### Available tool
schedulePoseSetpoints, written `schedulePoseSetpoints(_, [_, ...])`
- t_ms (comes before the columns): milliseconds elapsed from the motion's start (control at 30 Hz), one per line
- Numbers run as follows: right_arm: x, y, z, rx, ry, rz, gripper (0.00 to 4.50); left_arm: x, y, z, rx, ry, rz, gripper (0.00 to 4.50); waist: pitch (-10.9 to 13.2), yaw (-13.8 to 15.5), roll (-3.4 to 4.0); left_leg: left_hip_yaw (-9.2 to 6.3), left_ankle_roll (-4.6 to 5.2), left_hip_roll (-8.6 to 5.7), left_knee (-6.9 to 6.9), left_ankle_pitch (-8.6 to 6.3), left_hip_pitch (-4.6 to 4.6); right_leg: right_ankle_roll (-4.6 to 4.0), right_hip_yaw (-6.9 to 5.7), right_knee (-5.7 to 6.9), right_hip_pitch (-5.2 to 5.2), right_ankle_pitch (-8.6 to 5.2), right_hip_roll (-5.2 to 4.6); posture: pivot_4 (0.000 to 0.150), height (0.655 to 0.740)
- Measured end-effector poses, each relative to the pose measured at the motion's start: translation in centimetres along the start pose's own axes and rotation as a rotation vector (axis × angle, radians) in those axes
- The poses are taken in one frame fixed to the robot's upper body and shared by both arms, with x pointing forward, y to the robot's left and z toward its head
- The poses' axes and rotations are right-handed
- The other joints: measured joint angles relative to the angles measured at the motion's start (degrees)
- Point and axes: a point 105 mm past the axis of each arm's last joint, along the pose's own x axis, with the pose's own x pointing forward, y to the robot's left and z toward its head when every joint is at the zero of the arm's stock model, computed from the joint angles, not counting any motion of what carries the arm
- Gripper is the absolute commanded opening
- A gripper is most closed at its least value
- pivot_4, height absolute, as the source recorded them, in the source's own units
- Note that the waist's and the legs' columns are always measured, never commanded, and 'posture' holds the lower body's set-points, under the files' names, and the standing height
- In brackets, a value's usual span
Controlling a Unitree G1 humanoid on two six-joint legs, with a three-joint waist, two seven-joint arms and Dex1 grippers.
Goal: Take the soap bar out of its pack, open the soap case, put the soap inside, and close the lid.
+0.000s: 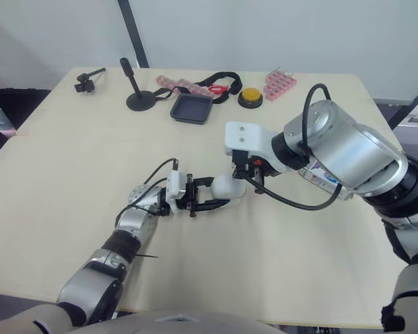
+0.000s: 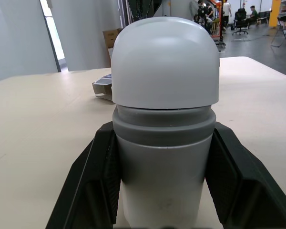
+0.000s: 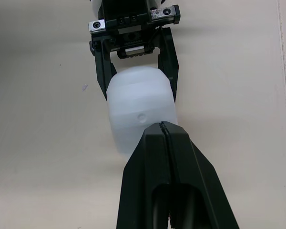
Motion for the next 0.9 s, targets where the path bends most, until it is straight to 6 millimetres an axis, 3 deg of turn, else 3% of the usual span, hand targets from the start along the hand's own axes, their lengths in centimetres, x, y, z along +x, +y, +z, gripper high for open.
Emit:
schedulePoseSetpoints(667, [0.2, 0.1, 0.6, 0.035, -0.036, 0.005, 0.03, 0.0, 0.0, -0.1, -0.001, 0.004, 0.001, 1.88, 0.0, 0.0, 0.00, 0.00, -0.01, 0.00, 0.00, 0.00, 0.00, 0.00, 0.00, 0.00, 0.01, 0.00, 0.00, 0.150, 0.7400])
schedulePoseSetpoints(900, [-1.2, -0.4, 1.6, 0.040, -0.083, -0.035, 0.03, 0.0, 0.1, 0.0, 0.005, 0.006, -0.001, 1.88, 0.0, 0.0, 0.00, 0.00, -0.01, -0.01, 0.00, 0.00, 0.00, 0.00, 0.00, 0.00, 0.01, 0.00, 0.00, 0.150, 0.7400])
